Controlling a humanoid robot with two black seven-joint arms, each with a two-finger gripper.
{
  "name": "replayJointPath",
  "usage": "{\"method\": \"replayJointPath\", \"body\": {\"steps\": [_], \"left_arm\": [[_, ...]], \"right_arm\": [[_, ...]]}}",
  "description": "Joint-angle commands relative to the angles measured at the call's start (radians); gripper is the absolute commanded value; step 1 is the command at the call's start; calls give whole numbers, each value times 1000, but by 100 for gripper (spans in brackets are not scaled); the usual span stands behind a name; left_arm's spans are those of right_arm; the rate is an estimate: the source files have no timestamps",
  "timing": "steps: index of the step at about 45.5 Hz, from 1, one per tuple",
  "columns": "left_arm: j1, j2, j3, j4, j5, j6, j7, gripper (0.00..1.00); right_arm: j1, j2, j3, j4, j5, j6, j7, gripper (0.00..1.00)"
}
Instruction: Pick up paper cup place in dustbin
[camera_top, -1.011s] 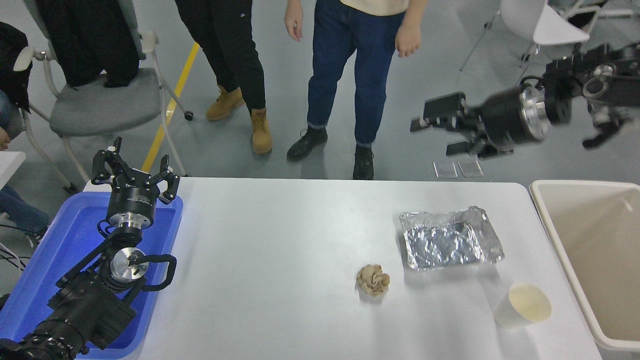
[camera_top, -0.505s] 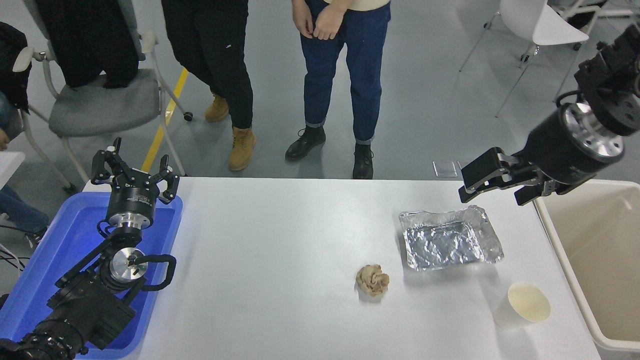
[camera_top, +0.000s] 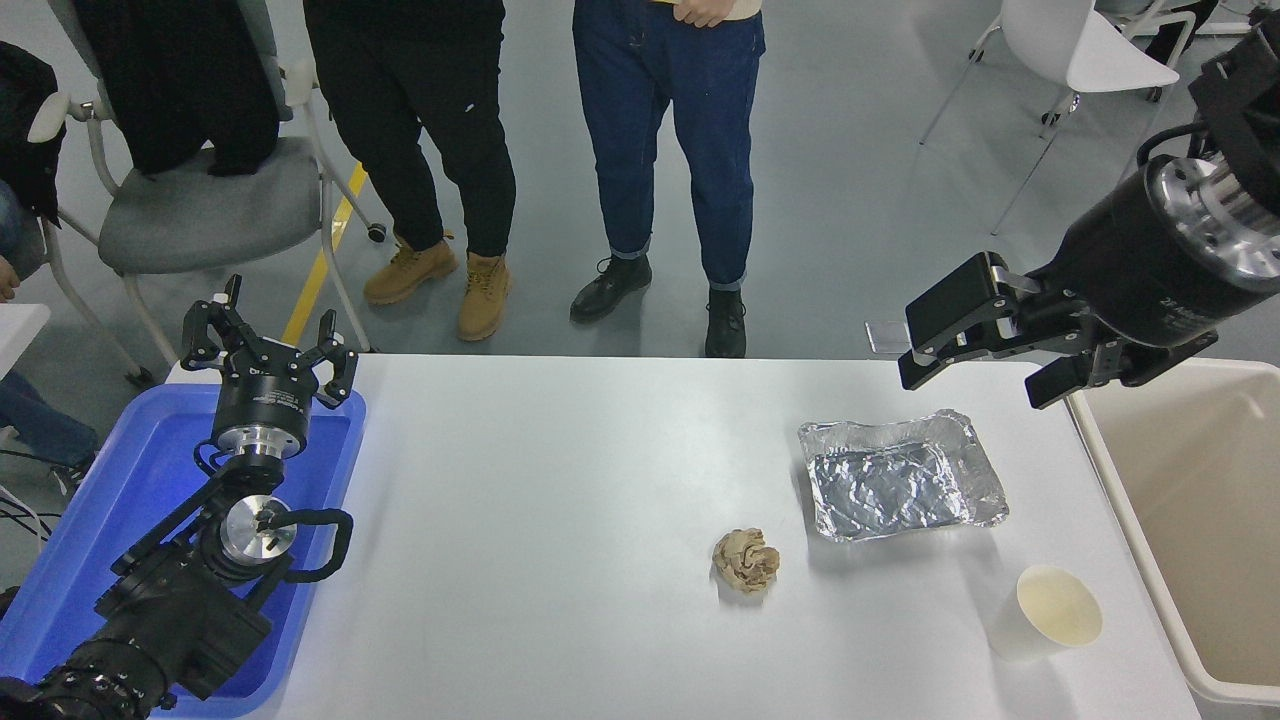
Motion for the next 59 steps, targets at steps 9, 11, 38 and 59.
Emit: {"method": "replayJointPath", "body": {"steps": [9,11,38,59], "left_arm": [[0,0,0,-1,-1,0,-1,99],[0,0,0,0,-1,0,-1,99],[0,0,0,0,-1,0,-1,99],[-2,0,0,-1,-1,0,-1,99]], "right_arm": [[-3,6,-6,-11,8,4,-5,100],[-15,-6,-10,-14,-5,4,-6,100],[-269,-346,-95,-48,-572,-92,-5,100],[-780,-509,195,-235,-723,-264,-2,100]]}}
